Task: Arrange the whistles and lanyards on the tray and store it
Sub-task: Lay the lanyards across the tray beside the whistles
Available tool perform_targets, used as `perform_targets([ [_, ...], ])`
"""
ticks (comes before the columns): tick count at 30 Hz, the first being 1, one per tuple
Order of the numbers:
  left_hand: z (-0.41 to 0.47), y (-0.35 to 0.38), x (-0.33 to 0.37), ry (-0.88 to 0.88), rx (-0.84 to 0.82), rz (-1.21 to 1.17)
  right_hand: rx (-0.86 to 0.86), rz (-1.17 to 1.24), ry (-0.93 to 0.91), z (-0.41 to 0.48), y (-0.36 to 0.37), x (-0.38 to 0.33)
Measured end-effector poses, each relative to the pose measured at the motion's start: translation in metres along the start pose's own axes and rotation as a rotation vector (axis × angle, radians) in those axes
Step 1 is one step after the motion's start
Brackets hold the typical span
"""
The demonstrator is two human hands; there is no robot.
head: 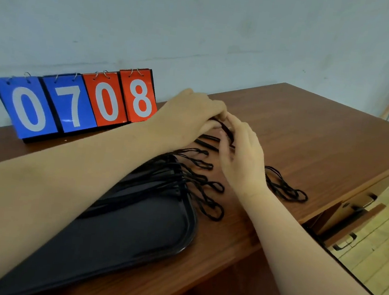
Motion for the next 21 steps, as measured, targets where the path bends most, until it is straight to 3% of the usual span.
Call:
perform_targets([
  [3,-0.005,-0.026,0.008,0.023,0.123,-0.082,0.010,-0.067,-0.069,0.011,-0.018,-0.008],
  [10,-0.028,-0.083,0.007,0.029,0.132,-0.004,0.016,-0.399,-0.319,0.036,-0.049,-0.043],
  [21,-0.137,-0.187,-0.038,-0.245,0.246,0.030,0.032,-0.532,-0.474,0.049,-0.062,-0.103],
])
Point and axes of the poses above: each hand's wrist, its own z-axis towards the middle knuckle, its own y-axis out of the palm, x = y × z, the point moved 5 cm from there along z, towards the middle knuckle, and after that the axes turned 12 degrees about -z, right-handed, at the moved point
